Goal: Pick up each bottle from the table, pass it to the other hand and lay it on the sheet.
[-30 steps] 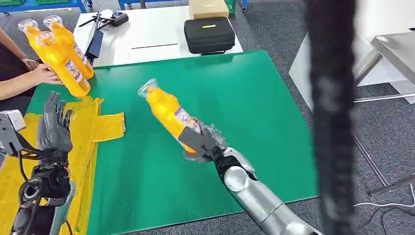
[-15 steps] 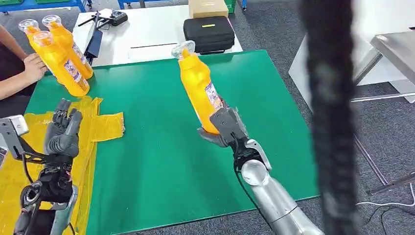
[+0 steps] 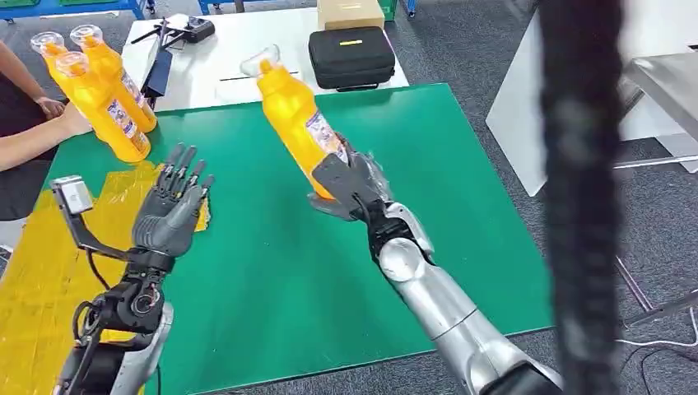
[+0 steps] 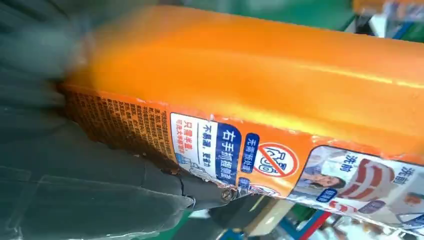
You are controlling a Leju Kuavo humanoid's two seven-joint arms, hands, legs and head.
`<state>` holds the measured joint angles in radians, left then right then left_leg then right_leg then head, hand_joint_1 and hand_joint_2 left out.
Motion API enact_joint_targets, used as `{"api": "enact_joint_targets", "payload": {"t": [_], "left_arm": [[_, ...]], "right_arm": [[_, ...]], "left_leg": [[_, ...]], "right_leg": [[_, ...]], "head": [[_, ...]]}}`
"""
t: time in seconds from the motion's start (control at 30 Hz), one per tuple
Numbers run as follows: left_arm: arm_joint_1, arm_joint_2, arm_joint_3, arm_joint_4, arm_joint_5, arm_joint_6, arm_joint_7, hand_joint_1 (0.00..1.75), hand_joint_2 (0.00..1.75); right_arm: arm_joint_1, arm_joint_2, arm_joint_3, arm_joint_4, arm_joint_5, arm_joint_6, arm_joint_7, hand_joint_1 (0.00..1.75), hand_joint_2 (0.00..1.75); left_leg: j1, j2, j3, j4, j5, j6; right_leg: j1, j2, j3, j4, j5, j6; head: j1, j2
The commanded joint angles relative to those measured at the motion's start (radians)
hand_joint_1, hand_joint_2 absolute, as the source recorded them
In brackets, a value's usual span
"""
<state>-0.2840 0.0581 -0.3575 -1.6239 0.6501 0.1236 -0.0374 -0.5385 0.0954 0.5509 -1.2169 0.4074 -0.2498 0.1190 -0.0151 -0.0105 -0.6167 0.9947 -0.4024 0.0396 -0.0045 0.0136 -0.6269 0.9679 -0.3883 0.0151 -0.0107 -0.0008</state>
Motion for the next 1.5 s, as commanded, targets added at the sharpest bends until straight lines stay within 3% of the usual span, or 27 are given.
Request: {"api": "enact_joint_targets", "payload": {"t": [0.03,0.23,0.43,0.67,0.73,0.93,1.27,1.3,1.5], "left_arm": [[-0.061,-0.015,-0.092,0.024,0.019,0.015,0.000,0.00,1.75],[-0.095,-0.040,-0.137,0.010,-0.155,0.135,-0.072,0.00,1.75],[-0.087,-0.053,-0.111,0.006,-0.148,0.146,-0.069,0.00,1.75],[-0.093,-0.055,-0.102,0.024,-0.177,0.187,-0.084,0.00,1.75],[-0.096,-0.052,-0.099,0.034,-0.194,0.203,-0.088,0.00,1.75],[-0.100,-0.056,-0.099,0.051,-0.172,0.200,-0.070,0.00,1.75],[-0.135,-0.090,-0.222,0.112,-0.065,0.136,-0.019,0.07,1.75],[-0.137,-0.086,-0.229,0.107,-0.051,0.132,-0.017,1.75,1.75],[-0.138,-0.081,-0.230,0.090,-0.031,0.133,-0.018,1.75,1.75]], "right_arm": [[-0.091,0.021,0.076,0.114,0.000,0.002,0.010,1.75,1.75],[-0.066,0.045,0.175,0.046,0.064,0.029,0.044,1.75,1.75],[-0.039,0.068,0.288,0.053,0.151,0.025,0.059,1.75,1.75],[-0.036,0.068,0.416,0.076,0.148,0.057,0.056,1.75,1.75],[-0.037,0.064,0.469,0.098,0.163,0.048,0.055,1.75,1.75],[-0.055,0.057,0.539,0.111,0.206,0.048,0.040,1.75,1.75],[-0.072,0.075,0.583,0.141,0.255,0.044,0.047,1.75,1.75],[-0.071,0.074,0.584,0.143,0.256,0.044,0.048,1.75,1.75],[-0.075,0.075,0.576,0.151,0.246,0.036,0.060,1.75,1.75]], "left_leg": [[0.001,0.000,0.004,0.001,-0.003,-0.003],[0.002,0.000,0.007,0.004,-0.006,-0.005],[0.002,0.002,0.007,0.001,-0.005,-0.004],[0.001,0.001,0.002,0.000,-0.002,-0.002],[0.002,0.001,0.007,0.001,-0.004,-0.004],[0.002,-0.001,0.006,0.000,-0.003,-0.004],[0.002,-0.004,0.005,0.001,-0.003,-0.004],[0.001,-0.003,0.003,0.000,-0.002,-0.003],[0.002,-0.004,0.005,0.001,-0.003,-0.004]], "right_leg": [[0.001,-0.002,0.005,0.001,-0.003,0.000],[0.002,-0.003,0.008,0.003,-0.006,0.000],[0.002,0.000,0.007,0.000,-0.004,-0.001],[0.001,0.000,0.002,0.000,-0.001,0.000],[0.002,-0.002,0.007,0.000,-0.004,0.000],[0.002,-0.003,0.007,0.000,-0.004,0.000],[0.002,-0.006,0.007,0.000,-0.005,0.000],[0.002,-0.004,0.003,-0.001,-0.002,0.000],[0.002,-0.006,0.006,0.000,-0.004,0.000]], "head": [[0.000,0.000],[0.000,0.000],[0.000,0.000],[0.000,0.000],[0.000,0.000],[0.000,0.000],[0.000,0.000],[0.000,0.000],[0.000,0.000]]}}
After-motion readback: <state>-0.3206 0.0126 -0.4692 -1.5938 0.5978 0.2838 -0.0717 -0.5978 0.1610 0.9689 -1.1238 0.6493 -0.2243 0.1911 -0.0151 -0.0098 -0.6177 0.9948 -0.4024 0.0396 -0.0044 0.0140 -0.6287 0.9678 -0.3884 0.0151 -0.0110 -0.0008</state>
